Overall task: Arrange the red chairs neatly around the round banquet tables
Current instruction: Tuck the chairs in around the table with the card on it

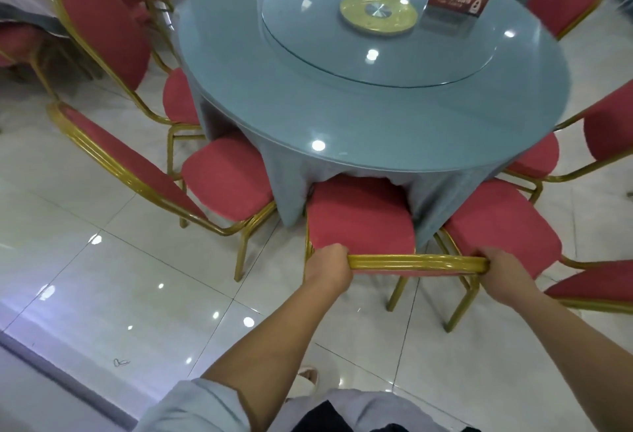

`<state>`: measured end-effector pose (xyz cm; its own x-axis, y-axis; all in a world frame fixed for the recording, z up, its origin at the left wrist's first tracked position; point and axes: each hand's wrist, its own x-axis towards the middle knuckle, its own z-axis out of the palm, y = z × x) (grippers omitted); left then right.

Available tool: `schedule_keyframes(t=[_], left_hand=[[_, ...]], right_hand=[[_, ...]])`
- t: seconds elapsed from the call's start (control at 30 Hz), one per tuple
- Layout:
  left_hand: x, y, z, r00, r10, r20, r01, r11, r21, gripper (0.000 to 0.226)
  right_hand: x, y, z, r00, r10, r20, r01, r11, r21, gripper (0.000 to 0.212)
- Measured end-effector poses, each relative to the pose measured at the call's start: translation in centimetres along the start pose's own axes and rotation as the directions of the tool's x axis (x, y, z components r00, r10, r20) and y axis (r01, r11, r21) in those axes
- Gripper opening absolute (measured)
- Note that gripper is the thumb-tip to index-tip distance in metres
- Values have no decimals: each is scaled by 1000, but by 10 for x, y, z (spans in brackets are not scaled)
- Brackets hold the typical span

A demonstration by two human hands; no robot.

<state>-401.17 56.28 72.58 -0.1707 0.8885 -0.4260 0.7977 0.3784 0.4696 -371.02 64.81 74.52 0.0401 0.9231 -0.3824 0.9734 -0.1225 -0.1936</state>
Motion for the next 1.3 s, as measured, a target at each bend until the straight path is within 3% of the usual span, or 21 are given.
schedule_keyframes(t=[0.07, 0.1, 0.2, 0.27, 0.5, 0.6, 0.7, 0.77, 0.93, 1.03, 1.1, 1.2, 1.3], left_hand=[[-1, 0, -1, 1000, 4, 0, -4, 1000, 3, 22], [0, 0, -1, 1000, 6, 3, -6, 1000, 3, 22], [2, -1, -1, 1000, 6, 19, -6, 1000, 11, 19], [4, -3, 0, 1000, 12, 23, -13, 1000, 20, 17], [10, -17, 6, 996, 66, 66, -70, 996, 51, 20], [16, -21, 8, 990, 88, 107, -89, 996, 6, 22], [3, -5, -1, 990, 52, 130, -48, 998, -31, 64], [-12, 16, -3, 992, 95, 79, -97, 995, 30, 78], [-56, 119, 25, 931, 361, -47, -346, 917, 196, 77], [-76, 198, 61, 854, 513, -86, -494, 852, 170, 68], [-89, 254, 93, 811, 585, -17, -579, 807, 115, 68], [-99, 306, 136, 803, 574, 162, -586, 810, 34, 75], [-101, 350, 184, 791, 559, 249, -573, 819, -17, 75]], right_hand=[[-3, -6, -2, 999, 25, 29, -24, 1000, -12, 27], [-6, -9, -1, 999, 28, 19, -28, 1000, 0, 34], [-28, -19, 5, 999, 13, -37, -12, 1000, 21, 79], [-40, -20, 12, 999, 1, -40, 0, 999, 42, 93], [-62, -5, 22, 997, -70, -21, 72, 992, 99, 106], [-68, 3, 23, 996, -91, -21, 93, 980, 174, 103], [-81, 17, 25, 986, -160, -50, 168, 941, 294, 98], [-92, 30, 25, 974, -219, -64, 228, 904, 362, 92], [-104, 103, 10, 972, -205, -111, 233, 853, 468, 82], [-114, 170, -14, 974, -168, -149, 222, 818, 530, 68], [-122, 225, -28, 975, -136, -176, 213, 793, 570, 62], [-127, 287, -42, 978, -85, -192, 184, 786, 590, 55], [-128, 349, -55, 985, -30, -173, 127, 802, 584, 58]])
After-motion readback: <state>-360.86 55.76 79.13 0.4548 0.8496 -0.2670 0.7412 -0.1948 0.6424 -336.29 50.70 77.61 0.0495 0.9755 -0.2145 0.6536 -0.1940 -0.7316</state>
